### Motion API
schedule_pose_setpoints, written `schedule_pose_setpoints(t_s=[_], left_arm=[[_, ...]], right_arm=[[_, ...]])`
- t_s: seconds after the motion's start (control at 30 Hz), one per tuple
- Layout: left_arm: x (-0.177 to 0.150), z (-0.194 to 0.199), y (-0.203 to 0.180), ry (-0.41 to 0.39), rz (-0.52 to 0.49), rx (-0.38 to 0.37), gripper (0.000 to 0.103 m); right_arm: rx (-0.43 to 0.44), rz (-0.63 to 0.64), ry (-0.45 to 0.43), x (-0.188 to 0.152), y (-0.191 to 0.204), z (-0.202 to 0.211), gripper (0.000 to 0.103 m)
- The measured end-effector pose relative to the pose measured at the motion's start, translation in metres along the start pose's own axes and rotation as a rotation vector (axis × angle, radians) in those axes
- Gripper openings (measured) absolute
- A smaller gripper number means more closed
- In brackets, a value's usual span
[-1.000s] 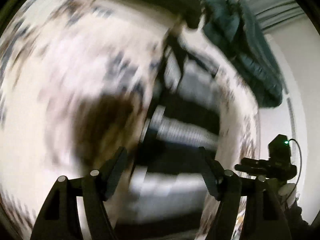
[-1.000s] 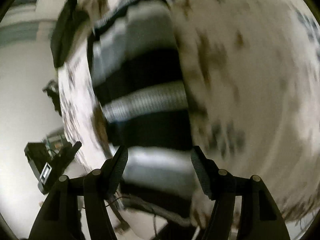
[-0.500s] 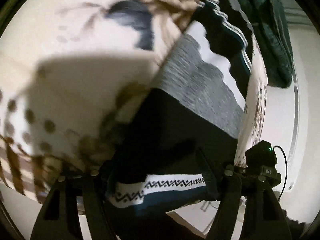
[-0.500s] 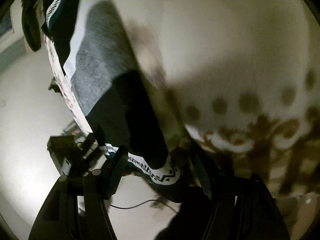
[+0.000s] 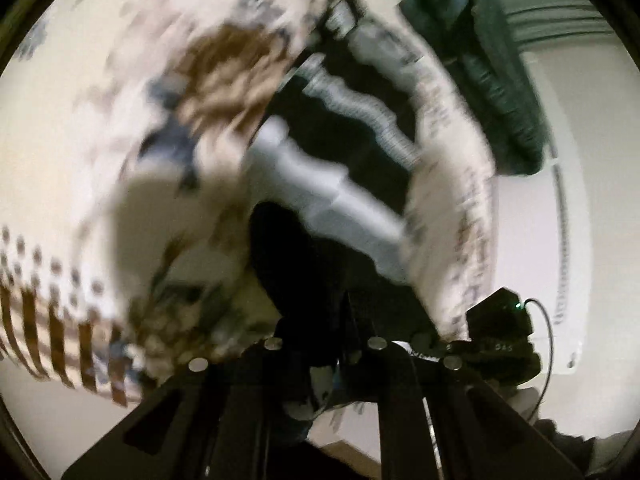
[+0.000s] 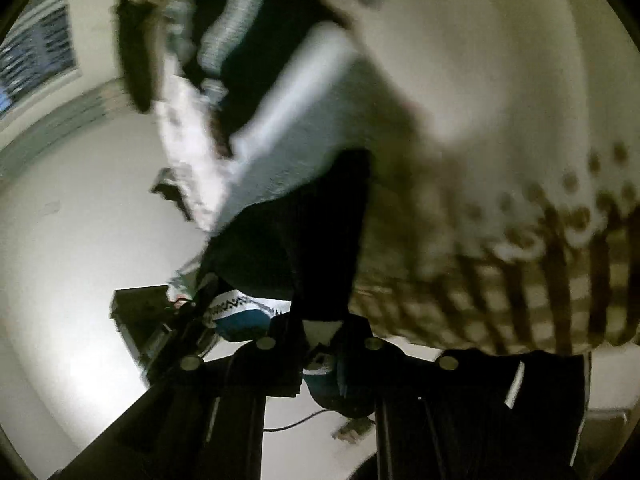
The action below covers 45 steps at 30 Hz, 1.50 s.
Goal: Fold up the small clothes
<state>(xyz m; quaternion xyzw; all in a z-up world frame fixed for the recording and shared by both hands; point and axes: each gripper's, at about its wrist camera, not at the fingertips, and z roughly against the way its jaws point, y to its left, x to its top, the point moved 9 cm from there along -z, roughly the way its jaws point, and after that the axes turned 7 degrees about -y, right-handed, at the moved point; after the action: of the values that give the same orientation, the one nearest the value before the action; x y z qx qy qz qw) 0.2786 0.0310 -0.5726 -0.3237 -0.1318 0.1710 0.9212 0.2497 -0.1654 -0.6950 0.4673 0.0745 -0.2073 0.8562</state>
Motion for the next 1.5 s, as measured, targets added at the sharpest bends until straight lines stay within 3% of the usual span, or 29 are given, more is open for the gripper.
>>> schedule_pose_setpoints(t_s=[0.13,0.23,0.43,0.53,0.6,0.63,0.67,0.7,0.77,0.9,1.07,1.13,1.33,1.4,1.5], left_arm=[[0.062,0.006,-0.046,-0.078,-0.007,-0.097,0.008],[0.125,0.001,-0.069,-0.133,-0.025,-0.145,0.008],[0.255,-0.054,-0.096,-0.191,-0.072,-0.153,0.009],[0.313,-0.095,-0.095,-0.155,-0.052,-0.162,0.013],[0.335,-0.109,-0.091,-0.157,-0.047,-0.156,0.030],[0.346,-0.113,-0.088,-0.163,-0.035,-0.153,0.053],[0.355,-0.115,-0.085,-0.172,-0.018,-0.163,0.067],[0.364,-0.115,-0.082,-0.188,0.006,-0.183,0.068],[0.376,-0.111,-0.076,-0.210,0.036,-0.192,0.068],[0.377,-0.092,-0.059,-0.260,0.048,-0.168,0.068],[0.325,-0.057,-0.031,-0.317,0.046,-0.094,0.068],[0.295,-0.054,-0.016,-0.316,0.075,-0.049,0.068],[0.206,-0.073,0.032,-0.239,0.202,0.087,0.068],[0.192,-0.080,0.036,-0.230,0.226,0.102,0.068],[0.179,-0.091,0.034,-0.237,0.248,0.108,0.068]], right_arm=[[0.087,0.031,-0.084,0.039,0.061,0.024,0.012],[0.141,0.048,-0.156,0.090,0.109,0.031,0.012],[0.147,0.065,-0.260,0.228,0.169,0.038,0.012],[0.135,0.022,-0.307,0.295,0.190,0.028,0.016],[0.132,-0.008,-0.321,0.330,0.198,0.024,0.019],[0.138,-0.013,-0.330,0.346,0.204,0.020,0.023],[0.134,-0.010,-0.335,0.358,0.208,0.017,0.040],[0.132,-0.004,-0.346,0.374,0.216,0.018,0.056],[0.113,0.025,-0.371,0.389,0.229,0.019,0.058],[0.012,0.087,-0.382,0.393,0.226,0.028,0.064],[-0.197,0.235,-0.303,0.365,0.190,0.032,0.069],[-0.302,0.288,-0.213,0.350,0.172,0.022,0.069],[-0.401,0.513,0.083,0.336,0.196,-0.074,0.069],[-0.421,0.551,0.031,0.362,0.224,-0.099,0.069],[-0.294,0.516,-0.179,0.416,0.277,-0.096,0.069]])
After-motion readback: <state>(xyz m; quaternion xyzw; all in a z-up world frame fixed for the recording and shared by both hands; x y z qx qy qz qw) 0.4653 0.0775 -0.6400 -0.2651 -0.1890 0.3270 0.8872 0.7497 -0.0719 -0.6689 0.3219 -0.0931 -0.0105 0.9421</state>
